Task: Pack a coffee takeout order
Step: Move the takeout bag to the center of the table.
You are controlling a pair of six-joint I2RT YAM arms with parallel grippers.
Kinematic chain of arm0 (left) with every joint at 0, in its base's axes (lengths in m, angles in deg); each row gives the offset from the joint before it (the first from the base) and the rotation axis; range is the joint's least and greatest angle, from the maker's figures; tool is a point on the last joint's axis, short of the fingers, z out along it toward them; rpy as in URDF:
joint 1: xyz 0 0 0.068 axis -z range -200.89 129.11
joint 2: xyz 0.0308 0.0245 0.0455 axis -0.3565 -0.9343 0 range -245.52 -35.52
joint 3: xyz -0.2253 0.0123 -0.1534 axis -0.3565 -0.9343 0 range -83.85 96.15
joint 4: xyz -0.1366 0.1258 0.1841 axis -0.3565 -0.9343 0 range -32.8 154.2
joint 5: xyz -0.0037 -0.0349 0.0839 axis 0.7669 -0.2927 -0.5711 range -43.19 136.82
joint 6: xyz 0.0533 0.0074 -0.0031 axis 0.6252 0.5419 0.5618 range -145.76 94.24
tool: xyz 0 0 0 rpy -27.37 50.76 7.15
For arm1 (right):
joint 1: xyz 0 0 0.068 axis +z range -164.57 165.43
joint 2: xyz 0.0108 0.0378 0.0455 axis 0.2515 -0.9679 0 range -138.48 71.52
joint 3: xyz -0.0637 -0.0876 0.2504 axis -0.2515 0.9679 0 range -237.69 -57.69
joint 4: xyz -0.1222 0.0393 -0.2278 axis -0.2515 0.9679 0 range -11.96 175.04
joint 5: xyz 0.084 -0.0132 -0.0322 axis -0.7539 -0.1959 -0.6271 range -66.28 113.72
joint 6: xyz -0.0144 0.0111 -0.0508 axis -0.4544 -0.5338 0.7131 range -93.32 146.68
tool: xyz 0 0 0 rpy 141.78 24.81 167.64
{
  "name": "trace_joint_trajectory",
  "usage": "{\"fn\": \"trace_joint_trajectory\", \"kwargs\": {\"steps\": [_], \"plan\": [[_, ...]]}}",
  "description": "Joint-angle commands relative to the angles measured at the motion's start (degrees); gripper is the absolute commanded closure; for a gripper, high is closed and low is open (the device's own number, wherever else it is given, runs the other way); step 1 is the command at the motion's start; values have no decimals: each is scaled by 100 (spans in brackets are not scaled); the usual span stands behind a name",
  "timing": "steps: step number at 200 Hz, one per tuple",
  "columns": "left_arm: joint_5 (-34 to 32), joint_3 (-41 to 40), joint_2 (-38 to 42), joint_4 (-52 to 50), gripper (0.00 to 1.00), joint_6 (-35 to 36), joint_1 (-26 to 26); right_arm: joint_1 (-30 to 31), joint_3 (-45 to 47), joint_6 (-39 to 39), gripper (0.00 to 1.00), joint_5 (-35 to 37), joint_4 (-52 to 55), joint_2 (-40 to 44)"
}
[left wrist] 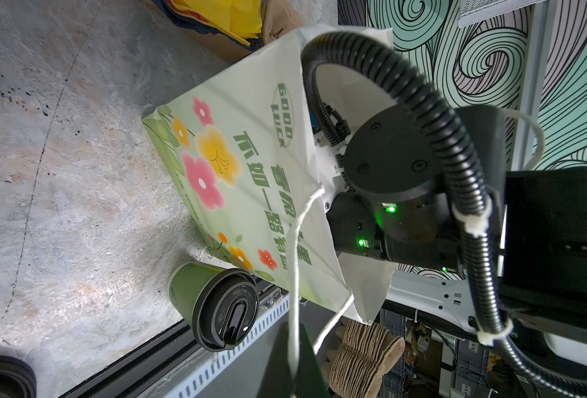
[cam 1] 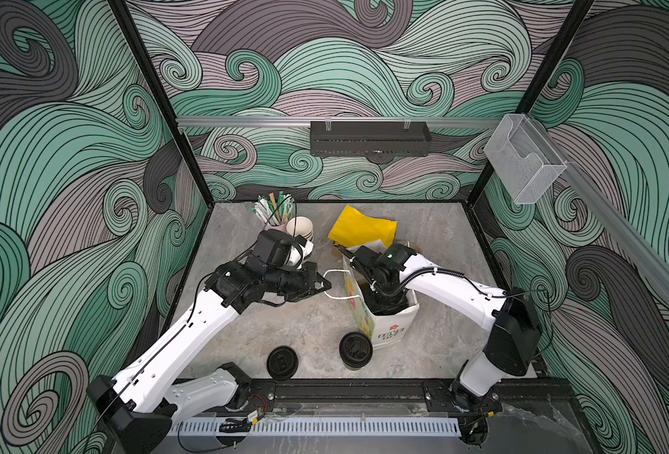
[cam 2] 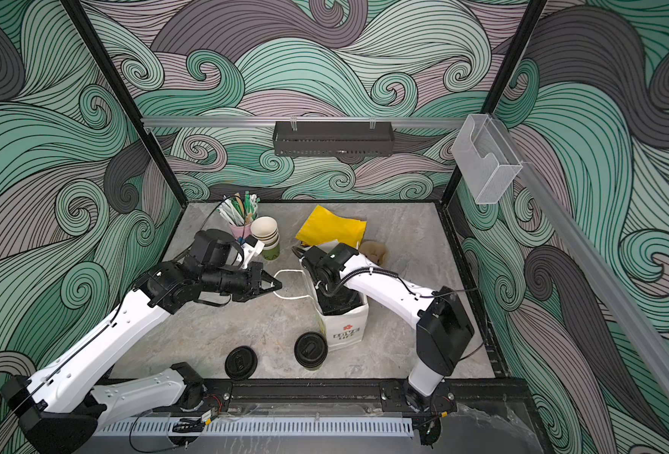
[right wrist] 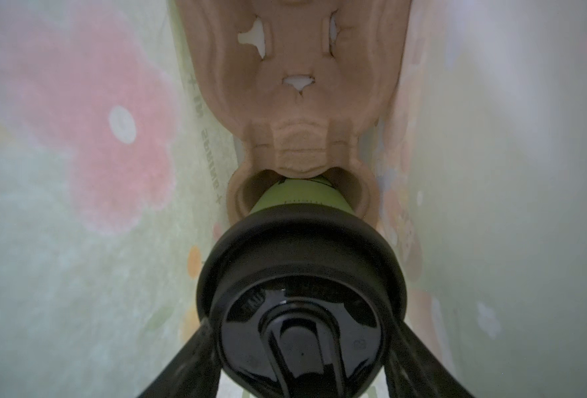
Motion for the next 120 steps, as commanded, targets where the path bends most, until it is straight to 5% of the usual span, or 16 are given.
{"fn": "trace_joint_trajectory", "kwargs": {"steps": [1,120], "plan": [[-69,224,41,-145,100,99,-12,93,642,-71,38,-169,-295,-691],[-70,197,106,-181,100,134,-12,214,326,-311,18,50,73,-164]]}}
